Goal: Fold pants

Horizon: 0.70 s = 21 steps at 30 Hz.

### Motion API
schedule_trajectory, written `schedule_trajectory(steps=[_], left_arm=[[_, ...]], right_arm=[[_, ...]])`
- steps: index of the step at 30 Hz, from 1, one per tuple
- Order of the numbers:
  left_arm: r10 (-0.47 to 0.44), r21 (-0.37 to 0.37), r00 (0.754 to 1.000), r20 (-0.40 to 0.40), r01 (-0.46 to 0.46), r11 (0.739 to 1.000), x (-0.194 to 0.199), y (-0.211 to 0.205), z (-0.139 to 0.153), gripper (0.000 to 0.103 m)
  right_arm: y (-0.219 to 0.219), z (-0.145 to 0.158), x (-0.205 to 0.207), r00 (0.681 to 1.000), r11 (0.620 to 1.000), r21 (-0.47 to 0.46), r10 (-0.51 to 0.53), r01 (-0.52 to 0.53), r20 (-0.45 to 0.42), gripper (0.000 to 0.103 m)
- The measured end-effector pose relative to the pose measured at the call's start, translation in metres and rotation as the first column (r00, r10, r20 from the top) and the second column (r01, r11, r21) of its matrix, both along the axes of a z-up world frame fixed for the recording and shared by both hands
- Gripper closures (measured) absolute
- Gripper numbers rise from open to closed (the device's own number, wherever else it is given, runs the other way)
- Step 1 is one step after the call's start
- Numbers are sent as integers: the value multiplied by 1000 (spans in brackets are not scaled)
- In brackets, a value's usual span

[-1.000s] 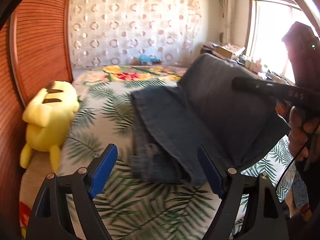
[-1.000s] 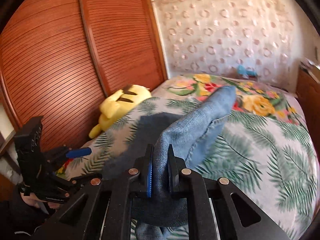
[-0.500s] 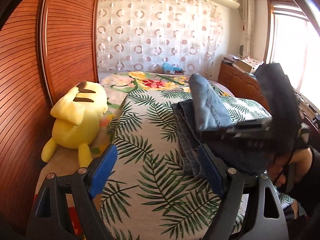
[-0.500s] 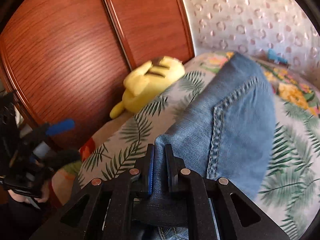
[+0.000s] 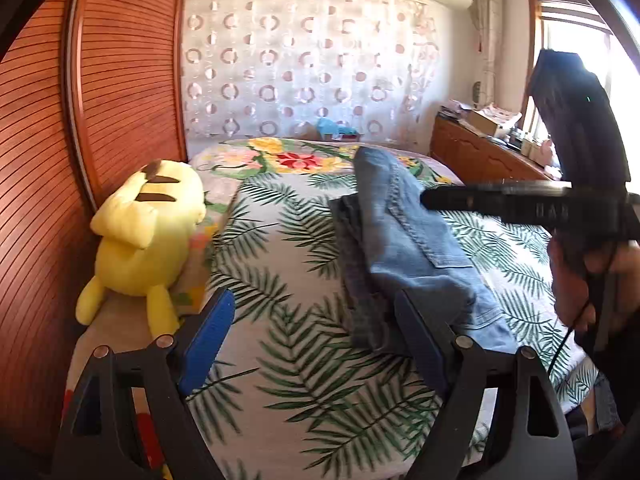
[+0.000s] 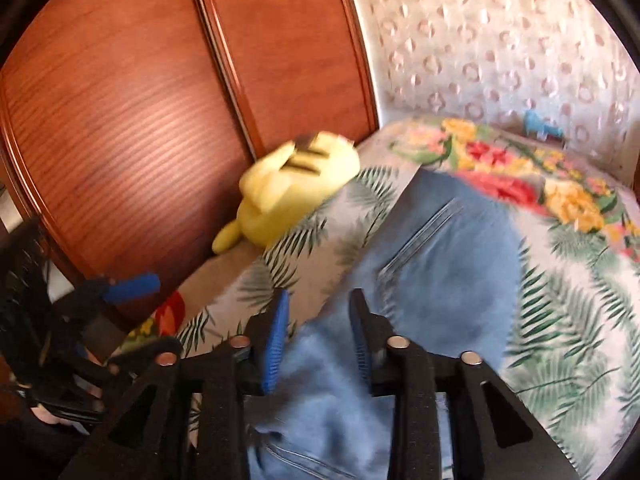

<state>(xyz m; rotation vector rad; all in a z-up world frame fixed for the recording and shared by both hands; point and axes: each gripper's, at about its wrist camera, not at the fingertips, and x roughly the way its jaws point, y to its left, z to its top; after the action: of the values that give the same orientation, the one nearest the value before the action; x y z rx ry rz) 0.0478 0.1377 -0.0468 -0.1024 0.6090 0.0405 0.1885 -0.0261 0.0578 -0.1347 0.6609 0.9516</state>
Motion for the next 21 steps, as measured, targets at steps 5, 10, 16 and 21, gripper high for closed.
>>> schedule_trajectory(steps=[5,10,16,21], left_arm=[[-67,-8,998,-6,67,998,18,-22,0,20],[-120,-52,993,-15,119,992,49,-33,-1,20],[-131,-75,988,-86,125,989,72,-37,-25,20],[-117,-94,983,-141,104,990,74,-34,-47,20]], right_arm=[[-27,5,17,994,996,-34,-81,83,68,57],[-42,0,21,987,989,-78,-119,128,107,53],[-31,-9,39,985,982,-116,-139,151,106,44],[-19,-15,64,984,978,-143,-141,155,107,42]])
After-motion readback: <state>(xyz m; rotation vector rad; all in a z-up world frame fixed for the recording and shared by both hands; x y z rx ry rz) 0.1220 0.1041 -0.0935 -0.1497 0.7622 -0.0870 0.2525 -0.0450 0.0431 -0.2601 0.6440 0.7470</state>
